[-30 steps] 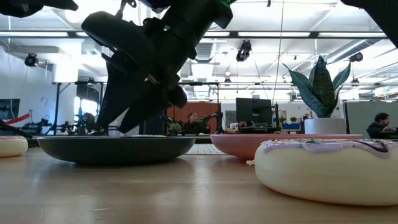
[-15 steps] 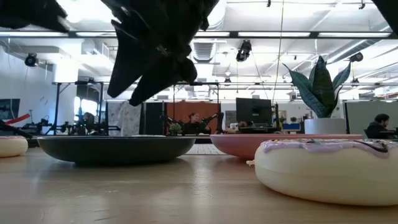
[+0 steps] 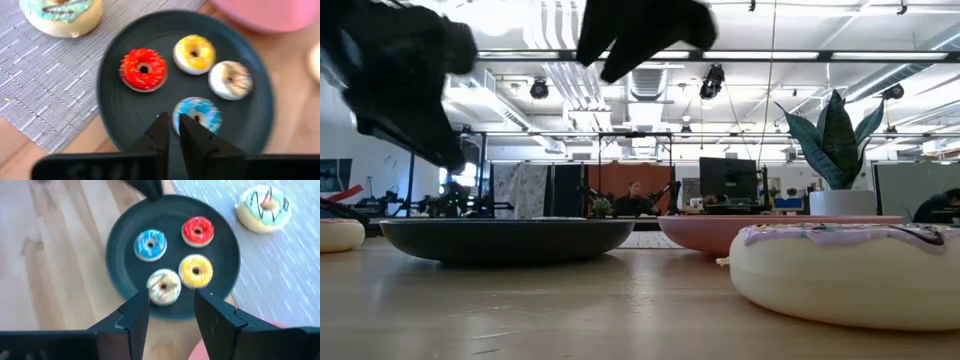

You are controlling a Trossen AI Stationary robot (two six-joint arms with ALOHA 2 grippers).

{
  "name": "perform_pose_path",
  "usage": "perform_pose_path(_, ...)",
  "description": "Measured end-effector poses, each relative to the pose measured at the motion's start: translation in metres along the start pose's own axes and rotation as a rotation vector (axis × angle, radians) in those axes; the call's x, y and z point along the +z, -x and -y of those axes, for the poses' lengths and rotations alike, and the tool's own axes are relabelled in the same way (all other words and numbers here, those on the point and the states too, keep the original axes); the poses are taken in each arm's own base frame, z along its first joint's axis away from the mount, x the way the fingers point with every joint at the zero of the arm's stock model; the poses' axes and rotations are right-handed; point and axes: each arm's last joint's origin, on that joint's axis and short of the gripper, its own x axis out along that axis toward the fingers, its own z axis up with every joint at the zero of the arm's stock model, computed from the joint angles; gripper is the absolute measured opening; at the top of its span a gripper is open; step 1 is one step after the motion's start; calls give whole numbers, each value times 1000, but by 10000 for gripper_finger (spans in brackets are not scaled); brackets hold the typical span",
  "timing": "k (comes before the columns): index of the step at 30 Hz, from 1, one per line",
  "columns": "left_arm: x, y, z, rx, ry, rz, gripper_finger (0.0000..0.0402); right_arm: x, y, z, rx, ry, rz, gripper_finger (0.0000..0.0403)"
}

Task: Pick & Place donuts
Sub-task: Put the small blue doughnut on the black plate

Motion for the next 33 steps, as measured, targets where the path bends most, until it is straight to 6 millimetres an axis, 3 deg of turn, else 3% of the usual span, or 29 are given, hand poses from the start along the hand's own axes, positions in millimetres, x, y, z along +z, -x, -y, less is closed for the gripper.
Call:
perform_pose_path(10,16,-23,-9,10,25,-149,1,-24,9,-13,-62,-88,13,123)
perform_pose_path(14,18,-38,-4,-24,65,-195,0,-28,8,-14,-73,-103,16,123)
perform_pose_path(21,18,-60,4,73,44,-249,0,-30,9,-16,-75,-113,19,118)
perform_pose_path(33,18,-69,12,105,27,-262,0,-35,11,-19,-71,-118,15,104)
